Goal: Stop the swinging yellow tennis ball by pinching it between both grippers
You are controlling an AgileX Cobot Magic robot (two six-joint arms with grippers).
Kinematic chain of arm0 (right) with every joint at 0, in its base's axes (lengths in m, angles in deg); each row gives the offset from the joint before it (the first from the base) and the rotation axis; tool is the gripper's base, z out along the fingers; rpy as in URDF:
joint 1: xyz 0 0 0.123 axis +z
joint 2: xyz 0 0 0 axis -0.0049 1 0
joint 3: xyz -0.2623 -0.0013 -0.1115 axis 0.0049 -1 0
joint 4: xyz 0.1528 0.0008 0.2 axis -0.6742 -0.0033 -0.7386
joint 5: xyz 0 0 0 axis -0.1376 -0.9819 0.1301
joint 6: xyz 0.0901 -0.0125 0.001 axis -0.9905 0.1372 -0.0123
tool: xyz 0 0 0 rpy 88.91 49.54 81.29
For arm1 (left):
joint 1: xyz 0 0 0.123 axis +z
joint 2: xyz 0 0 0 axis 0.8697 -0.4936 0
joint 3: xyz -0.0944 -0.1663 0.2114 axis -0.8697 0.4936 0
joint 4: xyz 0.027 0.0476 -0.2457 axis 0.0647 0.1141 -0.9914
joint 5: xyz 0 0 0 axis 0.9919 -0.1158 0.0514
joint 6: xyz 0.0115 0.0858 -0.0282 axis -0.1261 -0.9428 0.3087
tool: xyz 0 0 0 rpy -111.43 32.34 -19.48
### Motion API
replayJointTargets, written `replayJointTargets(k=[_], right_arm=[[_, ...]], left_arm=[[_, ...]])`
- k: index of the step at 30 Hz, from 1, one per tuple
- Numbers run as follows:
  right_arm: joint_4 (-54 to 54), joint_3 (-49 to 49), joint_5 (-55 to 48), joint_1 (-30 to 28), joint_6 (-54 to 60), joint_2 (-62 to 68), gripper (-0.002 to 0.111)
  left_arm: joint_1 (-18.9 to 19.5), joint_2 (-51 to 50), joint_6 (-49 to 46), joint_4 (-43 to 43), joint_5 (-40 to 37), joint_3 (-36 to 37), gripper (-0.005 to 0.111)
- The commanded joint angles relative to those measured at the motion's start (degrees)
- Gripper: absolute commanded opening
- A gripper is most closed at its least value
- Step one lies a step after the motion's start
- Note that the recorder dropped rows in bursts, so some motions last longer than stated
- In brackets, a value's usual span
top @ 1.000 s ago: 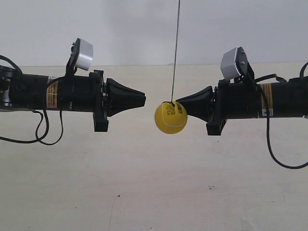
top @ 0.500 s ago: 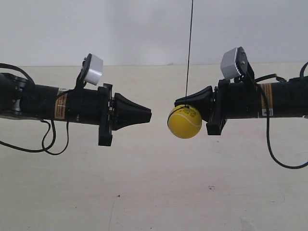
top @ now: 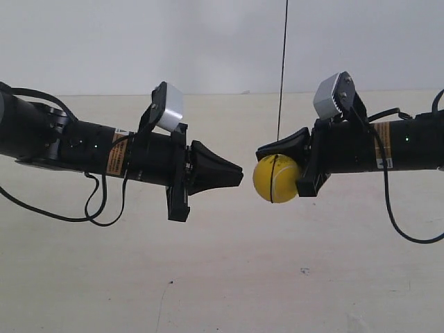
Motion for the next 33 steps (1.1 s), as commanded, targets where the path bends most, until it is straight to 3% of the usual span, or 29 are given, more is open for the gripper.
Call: replayJointTargets(k=[1,18,25,33], right_arm=[[0.10,0.29,-0.06,0.07,0.29,-0.03,0.000],[5.74,2.43,0.17,-0.03,-4.30,-0.03,0.000],[5.86,2.43,-4.75,-0.81,-4.24,-3.23,0.000],[7.24,2.43,1.40,-4.40,-5.39,-3.40,0.000]], left_arm=[[-0.31,-0.19,-0.26,-0.82,-0.29,-0.33,0.005],[-0.31,0.17,-0.94,-0.82,-0.29,-0.33,0.005],[-0.31,0.17,-1.10,-0.82,-0.29,-0.33,0.005],[-0.31,0.17,-2.66,-2.16,-0.29,-0.33,0.005]])
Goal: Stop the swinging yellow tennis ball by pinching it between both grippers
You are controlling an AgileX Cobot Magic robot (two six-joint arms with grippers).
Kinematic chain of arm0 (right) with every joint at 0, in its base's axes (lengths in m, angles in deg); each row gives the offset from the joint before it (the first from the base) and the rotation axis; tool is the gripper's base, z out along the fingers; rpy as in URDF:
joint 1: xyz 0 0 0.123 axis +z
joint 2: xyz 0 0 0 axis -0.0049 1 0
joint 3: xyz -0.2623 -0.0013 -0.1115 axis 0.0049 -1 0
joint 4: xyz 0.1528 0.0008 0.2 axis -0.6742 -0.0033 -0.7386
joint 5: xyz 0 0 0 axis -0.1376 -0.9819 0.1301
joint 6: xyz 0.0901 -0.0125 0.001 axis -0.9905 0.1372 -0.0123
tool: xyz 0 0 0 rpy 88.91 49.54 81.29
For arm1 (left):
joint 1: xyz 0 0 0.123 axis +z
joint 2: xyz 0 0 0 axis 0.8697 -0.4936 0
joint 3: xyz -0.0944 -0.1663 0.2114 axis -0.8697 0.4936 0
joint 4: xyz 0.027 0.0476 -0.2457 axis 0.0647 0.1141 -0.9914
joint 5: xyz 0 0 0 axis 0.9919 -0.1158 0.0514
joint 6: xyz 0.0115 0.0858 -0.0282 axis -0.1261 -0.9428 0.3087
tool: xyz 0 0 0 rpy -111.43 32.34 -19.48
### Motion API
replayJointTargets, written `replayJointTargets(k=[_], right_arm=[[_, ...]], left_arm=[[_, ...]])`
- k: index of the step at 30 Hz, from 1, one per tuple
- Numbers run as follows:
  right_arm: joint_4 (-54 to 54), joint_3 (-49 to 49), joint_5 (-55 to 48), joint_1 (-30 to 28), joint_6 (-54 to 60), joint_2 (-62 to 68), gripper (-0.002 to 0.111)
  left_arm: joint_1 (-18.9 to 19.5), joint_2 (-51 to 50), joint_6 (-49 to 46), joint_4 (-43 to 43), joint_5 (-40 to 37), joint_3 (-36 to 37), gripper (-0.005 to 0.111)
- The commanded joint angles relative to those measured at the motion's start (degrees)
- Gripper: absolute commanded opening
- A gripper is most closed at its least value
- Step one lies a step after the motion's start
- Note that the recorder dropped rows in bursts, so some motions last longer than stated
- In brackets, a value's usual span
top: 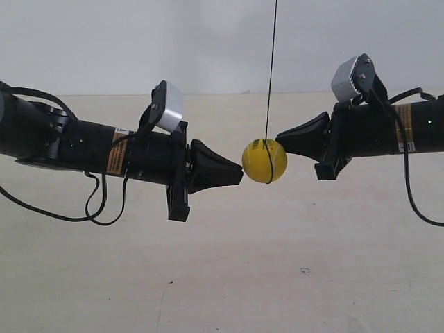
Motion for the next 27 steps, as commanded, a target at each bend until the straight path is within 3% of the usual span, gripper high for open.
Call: replayJointTargets(k=[1,27], right_arm=[[1.32,0.17,3.95,-0.52,-0.33,-0.44,0.000],[1.44,0.17,2.19,-2.44,-0.60,-0.44,0.000]], left_arm=[[-0.31,0.17,-0.98,-2.00,-0.06,-0.19,0.005],[-0.03,0.17,-0.88,-2.15,-0.36,-0.40,0.005]])
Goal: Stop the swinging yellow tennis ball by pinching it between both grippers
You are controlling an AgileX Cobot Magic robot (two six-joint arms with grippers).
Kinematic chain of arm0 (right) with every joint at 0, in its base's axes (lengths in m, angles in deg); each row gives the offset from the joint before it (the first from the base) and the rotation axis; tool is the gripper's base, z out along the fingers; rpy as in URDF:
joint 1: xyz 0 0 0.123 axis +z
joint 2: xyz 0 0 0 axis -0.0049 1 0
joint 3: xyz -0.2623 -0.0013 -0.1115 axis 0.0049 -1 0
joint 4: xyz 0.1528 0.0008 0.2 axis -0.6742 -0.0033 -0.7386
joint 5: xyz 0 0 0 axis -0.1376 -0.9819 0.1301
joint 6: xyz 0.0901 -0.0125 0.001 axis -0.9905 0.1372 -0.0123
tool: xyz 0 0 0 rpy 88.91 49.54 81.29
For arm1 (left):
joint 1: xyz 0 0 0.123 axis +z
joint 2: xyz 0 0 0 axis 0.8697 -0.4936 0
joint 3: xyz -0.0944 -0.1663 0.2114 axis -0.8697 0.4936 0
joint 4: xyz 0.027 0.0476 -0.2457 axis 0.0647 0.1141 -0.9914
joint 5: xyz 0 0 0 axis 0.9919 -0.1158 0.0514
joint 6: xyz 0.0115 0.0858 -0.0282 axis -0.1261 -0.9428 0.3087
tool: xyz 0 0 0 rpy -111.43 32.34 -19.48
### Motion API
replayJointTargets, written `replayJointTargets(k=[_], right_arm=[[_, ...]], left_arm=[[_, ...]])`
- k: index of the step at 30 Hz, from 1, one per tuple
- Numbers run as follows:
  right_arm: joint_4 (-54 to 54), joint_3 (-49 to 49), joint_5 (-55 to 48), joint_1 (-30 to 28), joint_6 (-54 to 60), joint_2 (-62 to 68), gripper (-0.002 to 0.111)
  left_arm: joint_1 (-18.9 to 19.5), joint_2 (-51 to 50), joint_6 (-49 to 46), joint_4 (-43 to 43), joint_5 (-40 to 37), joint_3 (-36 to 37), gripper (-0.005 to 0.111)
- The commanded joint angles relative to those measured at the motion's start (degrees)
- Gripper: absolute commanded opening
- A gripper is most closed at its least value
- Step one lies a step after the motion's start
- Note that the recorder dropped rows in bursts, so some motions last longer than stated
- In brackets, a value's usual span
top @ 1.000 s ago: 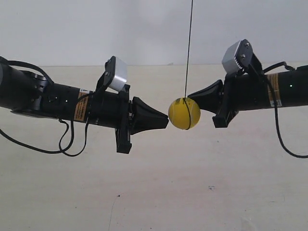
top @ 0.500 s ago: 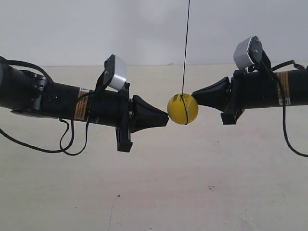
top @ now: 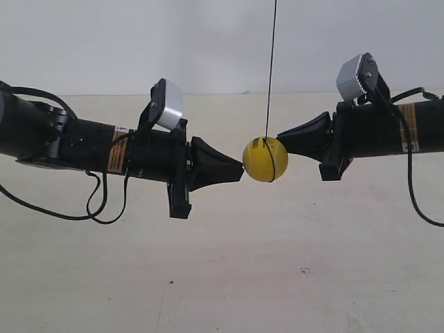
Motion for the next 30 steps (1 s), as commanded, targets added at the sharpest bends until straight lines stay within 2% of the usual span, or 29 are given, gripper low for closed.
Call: replayJointTargets(k=[1,11,22,30], right_arm=[[0.39,0.17,0.26,-2.58,-0.27,-0.44,0.000],[0.89,0.17,5.40,-9.18,-1.34,-0.44,0.000],[-2.76,0.06,4.74,-9.17,-1.13,-0.44,0.000],[-3.93,0.06,4.39,-9.17,-1.27,-3.19,0.000]], left_arm=[[0.14,0.17,-0.14,-1.15,-0.36,-0.31,0.005],[6.22,2.82,2.39,-1.06,-0.29,-0.31,0.005],[12.10,8.57,7.14,1.79,-0.43,-0.05,0.005],[13.39,17.27,7.82,1.88,-0.32,2.39,0.005]])
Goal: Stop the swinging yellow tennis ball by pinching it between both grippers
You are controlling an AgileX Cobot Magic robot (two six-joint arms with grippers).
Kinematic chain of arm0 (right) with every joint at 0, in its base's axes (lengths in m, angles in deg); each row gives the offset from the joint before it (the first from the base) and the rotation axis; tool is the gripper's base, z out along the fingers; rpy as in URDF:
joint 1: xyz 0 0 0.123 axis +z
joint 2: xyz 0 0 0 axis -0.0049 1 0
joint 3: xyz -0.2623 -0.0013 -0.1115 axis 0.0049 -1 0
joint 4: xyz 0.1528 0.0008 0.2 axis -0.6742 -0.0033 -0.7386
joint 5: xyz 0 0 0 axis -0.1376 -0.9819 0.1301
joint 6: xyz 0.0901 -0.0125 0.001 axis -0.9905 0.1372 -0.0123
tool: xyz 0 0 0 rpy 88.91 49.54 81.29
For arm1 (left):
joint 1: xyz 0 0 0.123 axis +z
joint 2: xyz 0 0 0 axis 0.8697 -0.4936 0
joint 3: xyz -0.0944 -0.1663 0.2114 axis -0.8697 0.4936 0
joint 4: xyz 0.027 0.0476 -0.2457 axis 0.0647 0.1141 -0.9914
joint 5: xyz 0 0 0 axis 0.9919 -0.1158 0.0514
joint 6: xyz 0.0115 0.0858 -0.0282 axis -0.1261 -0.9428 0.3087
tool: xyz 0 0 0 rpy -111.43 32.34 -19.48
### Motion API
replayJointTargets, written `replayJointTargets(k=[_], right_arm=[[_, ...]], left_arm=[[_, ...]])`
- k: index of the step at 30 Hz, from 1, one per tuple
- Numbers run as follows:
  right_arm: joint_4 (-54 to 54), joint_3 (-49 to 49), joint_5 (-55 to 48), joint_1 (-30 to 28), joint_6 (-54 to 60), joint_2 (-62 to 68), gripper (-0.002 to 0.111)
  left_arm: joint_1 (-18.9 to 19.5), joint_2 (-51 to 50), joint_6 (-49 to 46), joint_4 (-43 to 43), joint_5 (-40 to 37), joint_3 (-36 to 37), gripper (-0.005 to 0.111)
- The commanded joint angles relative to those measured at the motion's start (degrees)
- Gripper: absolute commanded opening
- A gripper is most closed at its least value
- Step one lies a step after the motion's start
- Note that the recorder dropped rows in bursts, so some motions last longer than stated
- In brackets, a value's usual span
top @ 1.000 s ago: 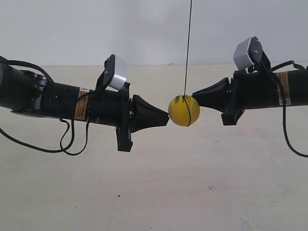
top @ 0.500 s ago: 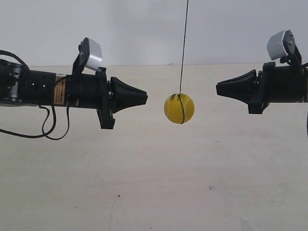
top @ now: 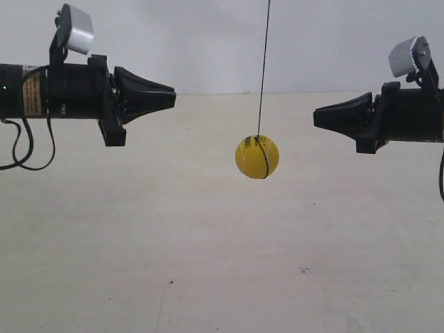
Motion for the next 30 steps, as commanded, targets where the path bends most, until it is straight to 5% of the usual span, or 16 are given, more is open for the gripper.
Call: replayJointTargets(k=[1,11,22,30], right_arm=[[-0.80,0.06,0.20,-0.23,-0.39,-3.46,0.000],[4.01,0.06,6.41,-0.23,-7.75,-26.08,0.000],[-9.06,0.06,-30.94,-0.23,-14.33,-65.15,0.000],[-1.47,-0.53,-43.73,-0.23,-21.66,-79.12,0.000]], left_arm=[[0.25,6.21,1.41,0.23,0.11,1.72,0.005],[0.25,35.32,12.68,1.70,-5.39,4.10,0.005],[0.25,68.38,20.65,-0.72,-39.64,5.52,0.005],[0.25,85.69,20.65,0.20,-50.51,13.11,0.005]])
